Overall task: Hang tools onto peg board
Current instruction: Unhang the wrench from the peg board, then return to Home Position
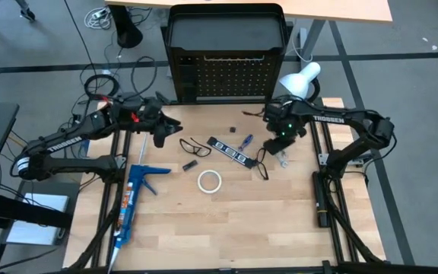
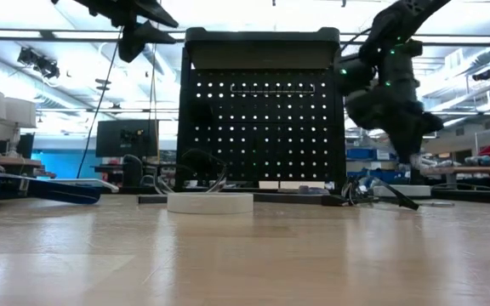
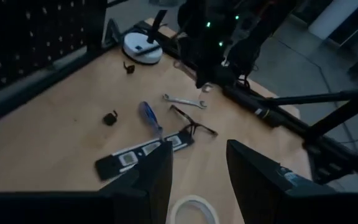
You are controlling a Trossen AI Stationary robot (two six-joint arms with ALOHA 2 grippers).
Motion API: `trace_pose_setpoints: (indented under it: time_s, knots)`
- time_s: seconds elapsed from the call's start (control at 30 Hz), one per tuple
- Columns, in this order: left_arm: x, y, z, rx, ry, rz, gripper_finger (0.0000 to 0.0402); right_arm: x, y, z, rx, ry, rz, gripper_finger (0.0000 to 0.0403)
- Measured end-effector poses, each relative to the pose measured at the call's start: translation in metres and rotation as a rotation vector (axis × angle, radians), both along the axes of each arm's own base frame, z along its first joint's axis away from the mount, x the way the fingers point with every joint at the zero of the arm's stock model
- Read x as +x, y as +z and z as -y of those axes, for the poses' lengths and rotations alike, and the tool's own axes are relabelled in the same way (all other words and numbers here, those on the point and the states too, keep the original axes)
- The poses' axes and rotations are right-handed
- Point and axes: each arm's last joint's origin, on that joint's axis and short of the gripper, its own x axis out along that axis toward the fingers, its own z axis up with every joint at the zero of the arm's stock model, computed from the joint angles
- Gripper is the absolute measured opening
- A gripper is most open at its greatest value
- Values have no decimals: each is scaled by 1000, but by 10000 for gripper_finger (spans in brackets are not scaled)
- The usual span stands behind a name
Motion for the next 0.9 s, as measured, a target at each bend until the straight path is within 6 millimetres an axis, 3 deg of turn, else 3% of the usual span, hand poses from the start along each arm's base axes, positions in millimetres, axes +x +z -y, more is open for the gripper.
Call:
trace_pose_setpoints:
  time_s: [0.23, 0.4, 0.5, 0.7, 0.9]
  knots:
    - [-5, 6, 5, 84, 4, -33, 156, -12, -29, -15, 65, 74, -58, 55]
    - [-11, 5, 6, 100, 54, -70, 156, -20, -55, -23, 99, 36, -34, 35]
    - [-13, 8, 8, 86, 58, -48, 156, -23, -59, -26, 136, 0, -48, 24]
    - [-14, 7, 9, 65, 25, -52, 156, -15, -24, -30, 59, -51, 76, 39]
    - [-15, 4, 10, 107, -29, -93, 156, -2, 24, -54, -108, -87, 419, 60]
